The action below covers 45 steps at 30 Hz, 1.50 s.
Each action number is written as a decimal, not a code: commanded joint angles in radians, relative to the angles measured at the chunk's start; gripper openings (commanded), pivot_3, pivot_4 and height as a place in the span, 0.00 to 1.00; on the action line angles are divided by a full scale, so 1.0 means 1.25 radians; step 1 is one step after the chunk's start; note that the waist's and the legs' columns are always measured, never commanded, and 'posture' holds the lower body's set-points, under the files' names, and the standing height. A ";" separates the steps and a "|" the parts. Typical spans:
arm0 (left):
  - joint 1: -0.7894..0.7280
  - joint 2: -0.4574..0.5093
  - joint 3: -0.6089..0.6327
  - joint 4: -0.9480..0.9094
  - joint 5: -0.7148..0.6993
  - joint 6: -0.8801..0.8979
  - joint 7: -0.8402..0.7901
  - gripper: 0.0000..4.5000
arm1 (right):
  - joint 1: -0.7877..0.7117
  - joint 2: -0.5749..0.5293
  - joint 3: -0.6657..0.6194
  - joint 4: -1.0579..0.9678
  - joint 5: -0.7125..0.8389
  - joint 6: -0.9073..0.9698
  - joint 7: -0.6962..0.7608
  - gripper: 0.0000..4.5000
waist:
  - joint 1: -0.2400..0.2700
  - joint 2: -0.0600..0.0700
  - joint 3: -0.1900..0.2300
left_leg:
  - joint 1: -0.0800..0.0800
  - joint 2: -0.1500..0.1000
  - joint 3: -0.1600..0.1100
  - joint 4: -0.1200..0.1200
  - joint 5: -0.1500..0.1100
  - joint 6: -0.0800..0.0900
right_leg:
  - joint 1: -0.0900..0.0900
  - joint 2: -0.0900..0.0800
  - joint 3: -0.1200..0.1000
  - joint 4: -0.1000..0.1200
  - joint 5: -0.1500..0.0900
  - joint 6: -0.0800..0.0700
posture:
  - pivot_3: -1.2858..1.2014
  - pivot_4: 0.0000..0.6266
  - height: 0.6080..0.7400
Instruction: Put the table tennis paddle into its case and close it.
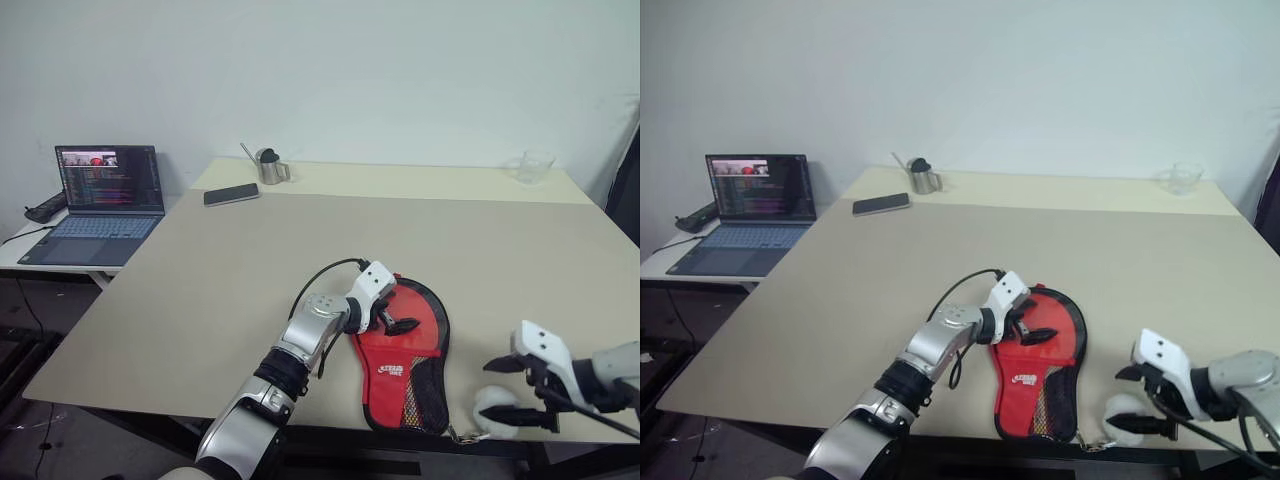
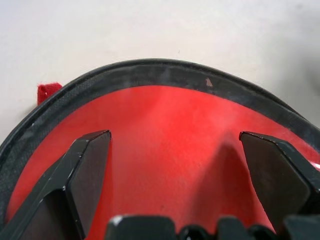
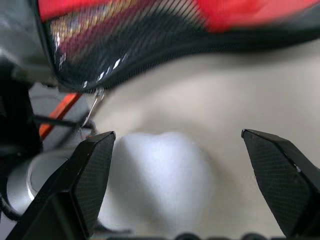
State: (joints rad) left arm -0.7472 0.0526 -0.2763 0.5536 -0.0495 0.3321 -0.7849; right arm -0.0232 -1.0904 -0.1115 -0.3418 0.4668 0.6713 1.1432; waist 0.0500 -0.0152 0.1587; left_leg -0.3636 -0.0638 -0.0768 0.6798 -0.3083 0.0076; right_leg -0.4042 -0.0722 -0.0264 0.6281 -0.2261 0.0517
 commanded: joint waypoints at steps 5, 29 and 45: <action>-0.042 0.125 0.083 -0.073 -0.125 0.004 -0.216 1.00 | -0.184 0.005 -0.098 0.083 0.131 0.036 0.054 0.99 | -0.022 -0.002 0.004 | -0.001 0.001 0.000 -0.001 0.001 -0.001 | -0.002 0.001 -0.001 0.000 0.002 -0.004 | 0.52 0.24 1.00; 0.324 0.837 0.665 -0.476 -0.436 0.210 -0.435 1.00 | -0.614 0.000 0.100 0.565 -0.030 -0.126 0.342 0.99 | -0.040 0.004 0.014 | -0.011 0.002 0.003 -0.001 -0.001 -0.003 | -0.015 0.001 0.003 0.001 0.002 -0.007 | 0.52 0.24 1.00; 0.397 0.869 0.673 -0.486 -0.455 0.207 -0.436 1.00 | -0.584 -0.021 0.093 0.535 -0.012 -0.094 0.370 0.99 | -0.042 0.006 0.016 | -0.013 0.002 0.005 -0.002 -0.001 -0.003 | -0.017 0.001 0.004 0.002 0.002 -0.007 | 0.52 0.24 1.00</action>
State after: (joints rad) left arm -0.2485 1.1148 0.5536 -0.0425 -0.6126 0.6034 -1.3330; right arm -0.7499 -1.0888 0.0324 0.3596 0.4354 0.5545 1.5360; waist -0.0021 -0.0071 0.1783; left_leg -0.3795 -0.0609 -0.0708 0.6777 -0.3100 0.0033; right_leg -0.4260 -0.0710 -0.0211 0.6301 -0.2236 0.0428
